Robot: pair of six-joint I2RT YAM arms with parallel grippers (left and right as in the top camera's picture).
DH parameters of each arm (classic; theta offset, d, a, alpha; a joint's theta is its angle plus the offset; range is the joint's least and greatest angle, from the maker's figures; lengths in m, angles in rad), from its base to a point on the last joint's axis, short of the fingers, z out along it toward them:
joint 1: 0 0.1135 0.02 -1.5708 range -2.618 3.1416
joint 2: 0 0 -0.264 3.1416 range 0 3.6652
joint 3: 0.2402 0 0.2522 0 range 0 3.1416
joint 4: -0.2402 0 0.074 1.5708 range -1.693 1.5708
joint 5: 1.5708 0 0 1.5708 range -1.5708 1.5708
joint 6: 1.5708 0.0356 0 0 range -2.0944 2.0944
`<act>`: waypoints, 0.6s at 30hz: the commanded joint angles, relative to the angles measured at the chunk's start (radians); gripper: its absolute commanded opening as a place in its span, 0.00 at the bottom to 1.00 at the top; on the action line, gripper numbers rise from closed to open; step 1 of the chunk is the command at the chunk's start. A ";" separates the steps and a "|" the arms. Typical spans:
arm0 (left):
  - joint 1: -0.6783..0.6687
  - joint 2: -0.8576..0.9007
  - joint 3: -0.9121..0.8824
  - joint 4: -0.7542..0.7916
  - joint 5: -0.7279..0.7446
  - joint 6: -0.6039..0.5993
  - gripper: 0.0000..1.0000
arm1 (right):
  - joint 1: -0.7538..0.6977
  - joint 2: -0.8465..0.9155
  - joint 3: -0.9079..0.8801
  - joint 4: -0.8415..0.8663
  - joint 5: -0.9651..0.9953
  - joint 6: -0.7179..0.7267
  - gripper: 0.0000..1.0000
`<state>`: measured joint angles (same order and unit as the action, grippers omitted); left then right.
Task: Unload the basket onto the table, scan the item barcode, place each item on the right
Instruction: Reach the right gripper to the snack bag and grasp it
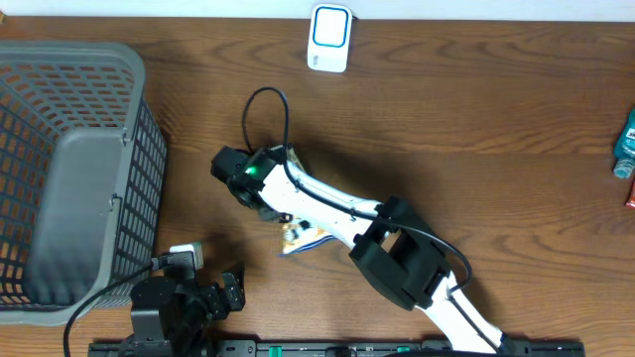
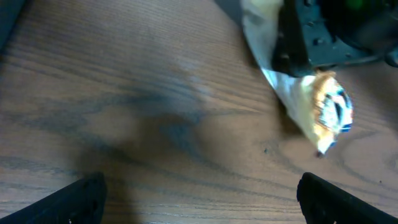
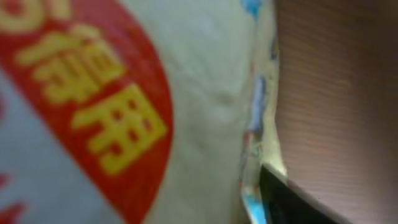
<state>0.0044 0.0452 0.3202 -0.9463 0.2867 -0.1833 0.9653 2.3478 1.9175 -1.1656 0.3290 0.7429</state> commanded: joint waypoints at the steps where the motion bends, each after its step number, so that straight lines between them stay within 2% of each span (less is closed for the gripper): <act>1: -0.004 0.000 0.003 -0.011 0.008 0.006 0.98 | -0.002 -0.010 0.001 -0.060 0.051 0.142 0.26; 3: -0.004 0.000 0.003 -0.011 0.008 0.006 0.98 | -0.009 -0.021 0.006 -0.091 0.032 0.079 0.07; 4: -0.004 0.000 0.003 -0.011 0.008 0.006 0.98 | -0.013 -0.027 0.012 -0.104 0.020 0.044 0.01; 8: -0.004 0.000 0.003 -0.011 0.008 0.006 0.98 | -0.059 -0.076 0.060 -0.166 -0.080 -0.134 0.01; 10: -0.004 0.000 0.003 -0.011 0.008 0.006 0.98 | -0.100 -0.116 0.080 -0.182 -0.201 -0.274 0.01; 13: -0.004 0.000 0.003 -0.011 0.008 0.006 0.98 | -0.183 -0.182 0.082 -0.185 -0.489 -0.593 0.01; 15: -0.004 0.000 0.003 -0.011 0.008 0.006 0.98 | -0.259 -0.208 0.082 -0.217 -0.755 -0.837 0.01; 18: -0.004 0.000 0.003 -0.011 0.009 0.006 0.98 | -0.366 -0.209 0.080 -0.270 -1.032 -1.009 0.01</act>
<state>0.0044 0.0452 0.3202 -0.9463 0.2867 -0.1833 0.6979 2.1868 1.9743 -1.4094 -0.2684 0.0971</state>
